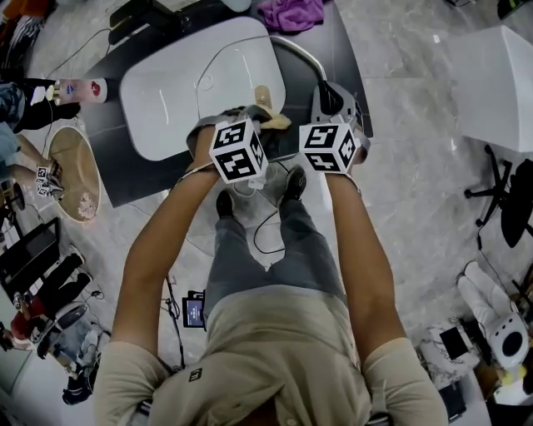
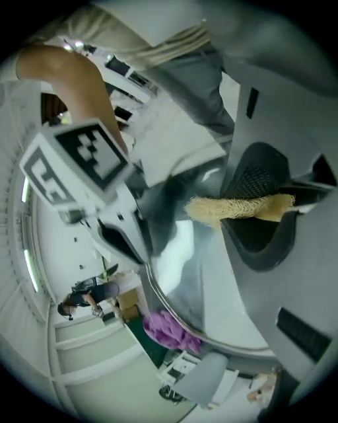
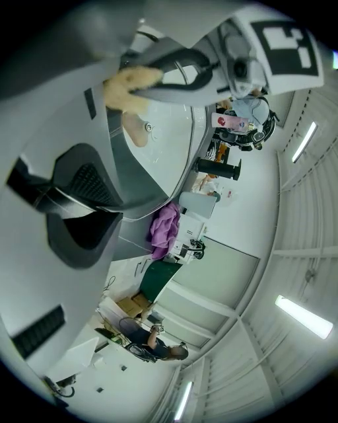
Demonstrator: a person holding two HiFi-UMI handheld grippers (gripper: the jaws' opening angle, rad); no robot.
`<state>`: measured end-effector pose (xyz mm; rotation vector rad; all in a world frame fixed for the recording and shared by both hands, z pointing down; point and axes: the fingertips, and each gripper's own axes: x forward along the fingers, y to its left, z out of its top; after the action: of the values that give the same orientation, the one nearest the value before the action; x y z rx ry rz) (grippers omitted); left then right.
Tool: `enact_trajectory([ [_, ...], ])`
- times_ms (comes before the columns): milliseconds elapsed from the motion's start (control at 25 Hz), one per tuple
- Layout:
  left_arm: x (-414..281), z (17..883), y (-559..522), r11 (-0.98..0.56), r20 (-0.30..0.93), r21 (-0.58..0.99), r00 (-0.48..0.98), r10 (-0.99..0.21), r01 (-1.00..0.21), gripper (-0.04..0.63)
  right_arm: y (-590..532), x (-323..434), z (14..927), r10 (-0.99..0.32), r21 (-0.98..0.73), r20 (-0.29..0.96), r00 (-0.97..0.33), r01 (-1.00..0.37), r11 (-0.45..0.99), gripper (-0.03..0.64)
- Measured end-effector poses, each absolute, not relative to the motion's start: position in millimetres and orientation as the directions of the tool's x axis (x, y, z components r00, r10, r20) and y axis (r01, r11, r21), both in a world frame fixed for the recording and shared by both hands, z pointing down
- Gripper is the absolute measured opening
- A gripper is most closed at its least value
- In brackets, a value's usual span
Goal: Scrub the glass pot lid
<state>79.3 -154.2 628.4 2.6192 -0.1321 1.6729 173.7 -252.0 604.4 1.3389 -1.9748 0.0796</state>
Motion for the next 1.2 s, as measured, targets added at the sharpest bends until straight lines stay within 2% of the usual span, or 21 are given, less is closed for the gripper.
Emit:
enact_trajectory([
  [80,102.9,619.5,-117.4,-1.0,0.888,0.02,0.46,0.012,-0.012,0.048,-252.1,174.1,605.0,-0.778,0.337,0.601,-0.184,-0.824,0.455,0.041],
  [200,118.8,611.1,-95.8,-0.999,0.879,0.013,0.476,0.034,0.047,0.044,-253.3,174.5,605.3,-0.777,0.34,0.603,-0.181,-0.823,0.456,0.04],
  [680,115.3,614.7,-98.7,-0.997,0.872,0.053,0.484,0.069,0.047,0.044,-253.7,174.1,609.8,-0.775,0.348,0.607,-0.176,-0.817,0.459,0.04],
  [880,74.9,632.9,-140.7,-0.998,0.931,-0.054,0.363,-0.044,0.019,0.044,-253.1,174.0,606.6,-0.779,0.35,0.599,-0.184,-0.815,0.461,0.04],
  [1080,6.3,641.3,-229.9,-0.972,0.948,-0.192,0.232,-0.219,-0.133,0.044,-255.3,171.5,603.5,-0.785,0.358,0.592,-0.184,-0.812,0.461,0.04],
  [1200,-17.9,636.3,-263.9,-0.95,0.941,-0.243,0.19,-0.28,-0.197,0.044,-255.8,170.9,603.1,-0.785,0.36,0.591,-0.185,-0.81,0.462,0.039],
])
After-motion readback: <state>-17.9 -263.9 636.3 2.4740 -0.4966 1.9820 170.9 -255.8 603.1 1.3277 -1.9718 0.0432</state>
